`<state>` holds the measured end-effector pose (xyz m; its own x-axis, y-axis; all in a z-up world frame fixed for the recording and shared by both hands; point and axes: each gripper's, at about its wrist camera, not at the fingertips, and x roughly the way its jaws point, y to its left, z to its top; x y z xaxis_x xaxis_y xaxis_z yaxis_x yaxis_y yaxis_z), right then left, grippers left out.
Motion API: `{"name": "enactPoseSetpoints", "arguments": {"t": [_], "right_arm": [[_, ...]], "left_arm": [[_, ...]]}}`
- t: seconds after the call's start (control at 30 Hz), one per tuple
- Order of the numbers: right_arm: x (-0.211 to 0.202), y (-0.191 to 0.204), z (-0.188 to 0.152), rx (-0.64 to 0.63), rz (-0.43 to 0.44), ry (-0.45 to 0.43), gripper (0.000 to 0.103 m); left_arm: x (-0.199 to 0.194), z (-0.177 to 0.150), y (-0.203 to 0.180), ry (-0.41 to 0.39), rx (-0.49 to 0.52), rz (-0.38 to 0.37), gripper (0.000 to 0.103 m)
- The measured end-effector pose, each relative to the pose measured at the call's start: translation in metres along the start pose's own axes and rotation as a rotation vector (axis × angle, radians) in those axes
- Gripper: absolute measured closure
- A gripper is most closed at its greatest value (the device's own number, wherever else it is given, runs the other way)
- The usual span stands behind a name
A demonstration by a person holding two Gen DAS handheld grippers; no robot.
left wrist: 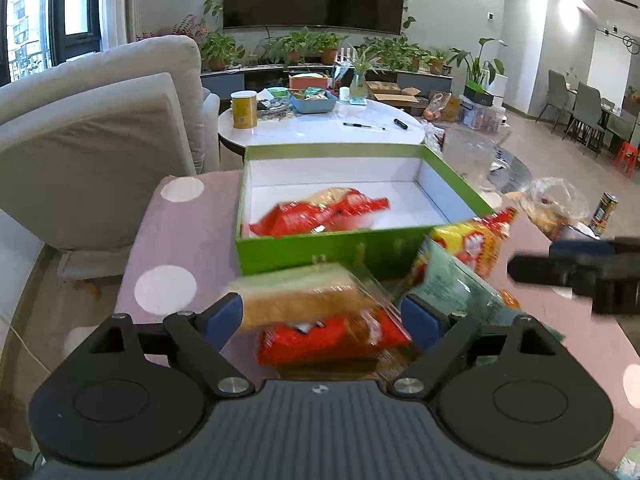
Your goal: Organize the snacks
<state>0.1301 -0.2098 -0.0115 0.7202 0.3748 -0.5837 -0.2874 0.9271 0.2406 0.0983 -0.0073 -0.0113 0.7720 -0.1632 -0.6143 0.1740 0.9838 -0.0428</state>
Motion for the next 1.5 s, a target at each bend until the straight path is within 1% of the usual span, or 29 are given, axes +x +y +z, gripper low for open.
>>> {"name": "enactPoseSetpoints", "arguments": {"t": [0.1, 0.2, 0.37, 0.47, 0.57, 0.63, 0.83, 0.9, 1.03, 1.13, 1.23, 1.33, 1.43, 1.47, 1.5], "right_arm": [[-0.002, 0.008, -0.016, -0.068, -0.002, 0.009, 0.036], [0.002, 0.012, -0.026, -0.109, -0.044, 0.021, 0.036], [0.015, 0.002, -0.033, -0.077, -0.077, 0.051, 0.036], [0.017, -0.004, -0.037, -0.073, -0.124, 0.052, 0.036], [0.018, -0.014, -0.038, -0.029, -0.120, 0.049, 0.036], [0.018, -0.018, -0.039, -0.018, -0.138, 0.041, 0.036], [0.020, -0.023, -0.036, -0.006, -0.233, -0.019, 0.036], [0.021, -0.026, -0.038, 0.005, -0.245, -0.021, 0.036], [0.018, -0.030, -0.043, 0.045, -0.214, -0.013, 0.036], [0.011, -0.031, -0.045, 0.066, -0.151, -0.001, 0.036], [0.008, -0.025, -0.048, 0.053, -0.098, 0.014, 0.036], [0.009, -0.019, -0.051, 0.041, -0.078, 0.025, 0.036], [0.013, -0.016, -0.055, 0.027, -0.077, 0.041, 0.036], [0.014, -0.018, -0.057, 0.025, -0.078, 0.040, 0.036], [0.015, -0.020, -0.057, 0.035, -0.061, 0.036, 0.036]], "left_arm": [[-0.002, -0.004, -0.006, 0.010, -0.009, 0.000, 0.018], [-0.007, -0.007, -0.013, 0.014, -0.006, 0.006, 0.018], [-0.014, -0.013, -0.021, 0.026, -0.012, -0.003, 0.018], [-0.013, -0.014, -0.024, 0.037, -0.014, -0.004, 0.018], [-0.010, -0.015, -0.026, 0.045, -0.016, -0.004, 0.018], [-0.007, -0.015, -0.026, 0.053, -0.019, -0.003, 0.018], [0.001, -0.017, -0.028, 0.074, -0.018, -0.001, 0.018], [0.003, -0.018, -0.030, 0.081, -0.011, -0.006, 0.018], [0.007, -0.017, -0.033, 0.084, 0.001, -0.009, 0.018], [0.010, -0.013, -0.034, 0.079, 0.000, -0.003, 0.018], [0.014, -0.004, -0.036, 0.065, -0.006, -0.008, 0.018], [0.022, 0.004, -0.041, 0.055, -0.006, -0.032, 0.018], [0.031, 0.010, -0.051, 0.050, 0.018, -0.084, 0.018], [0.034, 0.012, -0.054, 0.052, 0.025, -0.088, 0.018], [0.038, 0.014, -0.057, 0.047, 0.033, -0.088, 0.018]]}}
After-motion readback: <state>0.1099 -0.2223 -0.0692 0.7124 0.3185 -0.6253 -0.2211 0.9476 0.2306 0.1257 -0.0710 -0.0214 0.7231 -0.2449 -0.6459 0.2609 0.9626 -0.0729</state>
